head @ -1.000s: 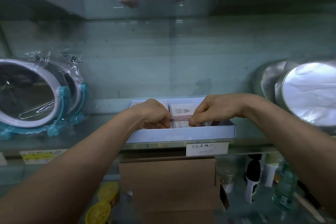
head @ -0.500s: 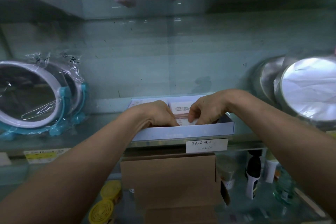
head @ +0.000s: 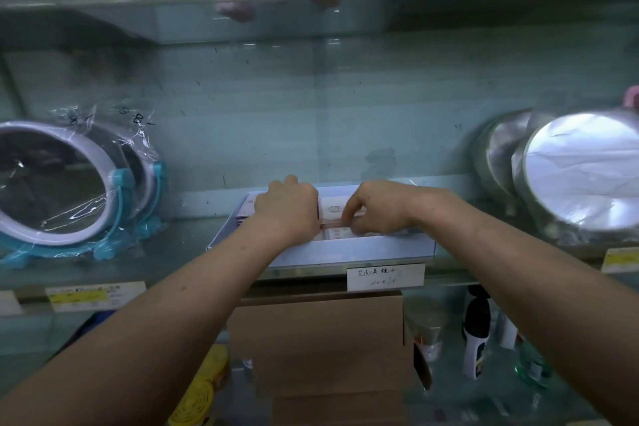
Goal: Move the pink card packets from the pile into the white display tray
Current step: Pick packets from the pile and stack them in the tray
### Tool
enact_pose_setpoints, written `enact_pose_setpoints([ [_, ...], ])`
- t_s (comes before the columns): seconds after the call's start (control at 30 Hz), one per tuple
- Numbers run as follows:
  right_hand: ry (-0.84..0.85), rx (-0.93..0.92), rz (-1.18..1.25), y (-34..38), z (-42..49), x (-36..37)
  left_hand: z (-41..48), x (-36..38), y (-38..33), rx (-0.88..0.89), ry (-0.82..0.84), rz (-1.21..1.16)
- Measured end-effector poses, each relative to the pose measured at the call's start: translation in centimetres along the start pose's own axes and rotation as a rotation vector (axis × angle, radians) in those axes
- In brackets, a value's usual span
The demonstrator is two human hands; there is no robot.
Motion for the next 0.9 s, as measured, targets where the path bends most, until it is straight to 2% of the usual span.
enact_pose_setpoints([
  [0.07,0.051,0.019,0.007,-0.1,0.1,0.7,0.1,0.5,0.2,-0.013,0.049,-0.029],
  [0.2,0.096,0.032,-0.019,0.3,-0.2,0.3,0.1,0.3,0.1,-0.014,0.027,0.021],
  [0.3,0.051,0.005,-0.004,1.0,-0.1,-0.1,0.0,0.2,0.1,-0.005,0.037,0.057],
  [0.4,0.102,-0.005,0.020,1.3,0.1,0.7,0.0,0.4,0.2,-0.001,0.116,0.011],
  [0.5,0.138,0.019,0.025,1.4,-0.3,0.8,-0.2,0.1,0.1,-0.007,0.128,0.004],
  [0.6,0.099,0.003,0.026,1.5,-1.0,0.1,-0.5,-0.2,0.0,-0.028,0.154,-0.024],
  [0.9,0.008,-0.158,0.008,3.3,-5.2,-2.4,-3.7,-3.2,1.1,-0.103,-0.087,-0.175],
])
Point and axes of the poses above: each hand's wrist, its own z-axis towards the middle knuckle, its own x-axis out of the palm, y = z × x, the point moved 6 cm from there along z, towards the middle knuckle
